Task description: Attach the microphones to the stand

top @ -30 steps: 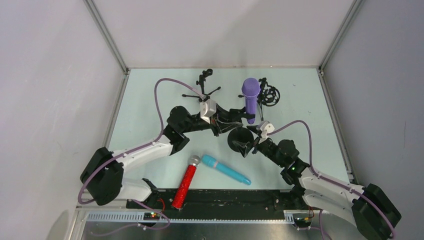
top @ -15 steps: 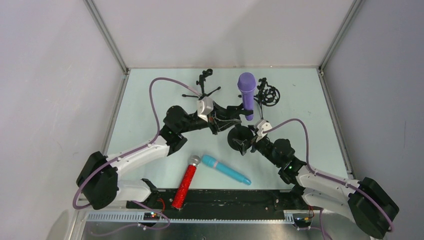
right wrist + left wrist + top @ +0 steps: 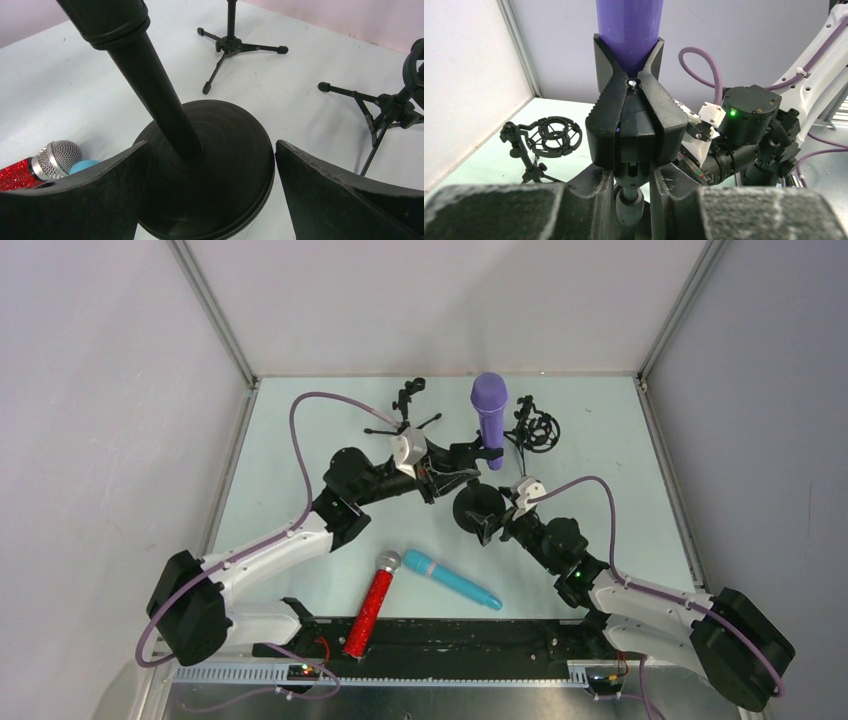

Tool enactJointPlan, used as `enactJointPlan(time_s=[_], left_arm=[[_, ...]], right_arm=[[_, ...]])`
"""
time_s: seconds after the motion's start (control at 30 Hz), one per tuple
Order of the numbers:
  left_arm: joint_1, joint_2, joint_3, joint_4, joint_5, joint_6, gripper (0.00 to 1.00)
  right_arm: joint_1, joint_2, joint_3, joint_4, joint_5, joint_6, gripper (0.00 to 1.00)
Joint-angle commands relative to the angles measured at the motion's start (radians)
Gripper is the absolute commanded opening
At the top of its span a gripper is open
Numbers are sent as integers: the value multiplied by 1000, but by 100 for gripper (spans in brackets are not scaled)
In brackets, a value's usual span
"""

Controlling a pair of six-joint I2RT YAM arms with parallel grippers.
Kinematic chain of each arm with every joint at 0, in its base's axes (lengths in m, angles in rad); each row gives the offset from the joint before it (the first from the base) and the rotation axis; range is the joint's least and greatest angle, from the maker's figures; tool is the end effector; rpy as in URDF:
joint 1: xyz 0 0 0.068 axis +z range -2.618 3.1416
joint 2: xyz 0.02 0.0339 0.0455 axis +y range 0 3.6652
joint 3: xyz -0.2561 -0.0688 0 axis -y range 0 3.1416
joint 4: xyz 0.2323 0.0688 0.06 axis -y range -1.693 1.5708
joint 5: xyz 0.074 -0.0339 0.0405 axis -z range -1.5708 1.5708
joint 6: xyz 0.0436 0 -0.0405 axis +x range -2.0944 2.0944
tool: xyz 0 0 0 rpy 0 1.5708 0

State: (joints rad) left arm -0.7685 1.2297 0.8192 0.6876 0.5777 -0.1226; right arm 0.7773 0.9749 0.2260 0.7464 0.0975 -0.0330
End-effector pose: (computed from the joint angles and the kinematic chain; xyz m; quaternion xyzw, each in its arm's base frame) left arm 0.1830 -0.2101 0.3474 0.3989 0.4757 -0.4846 0.6163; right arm 0.1489 0.1405 0.2110 -0.2471 0.6635 0.2244 0.6696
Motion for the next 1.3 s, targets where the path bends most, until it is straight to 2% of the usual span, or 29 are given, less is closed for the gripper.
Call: enactJointPlan(time_s=[0.0,0.57,1.27], left_arm=[[4,-82,122,155,-51,41,0],[17,-122,134,94,-81,71,0],[58,-84,104,40,-146,91,0]], right_arm=[[1,21,-36,-51,69,-7,97],[0,47,-45,-51,135,-4,99],[-6,-154,13,-182,81,-14,100]])
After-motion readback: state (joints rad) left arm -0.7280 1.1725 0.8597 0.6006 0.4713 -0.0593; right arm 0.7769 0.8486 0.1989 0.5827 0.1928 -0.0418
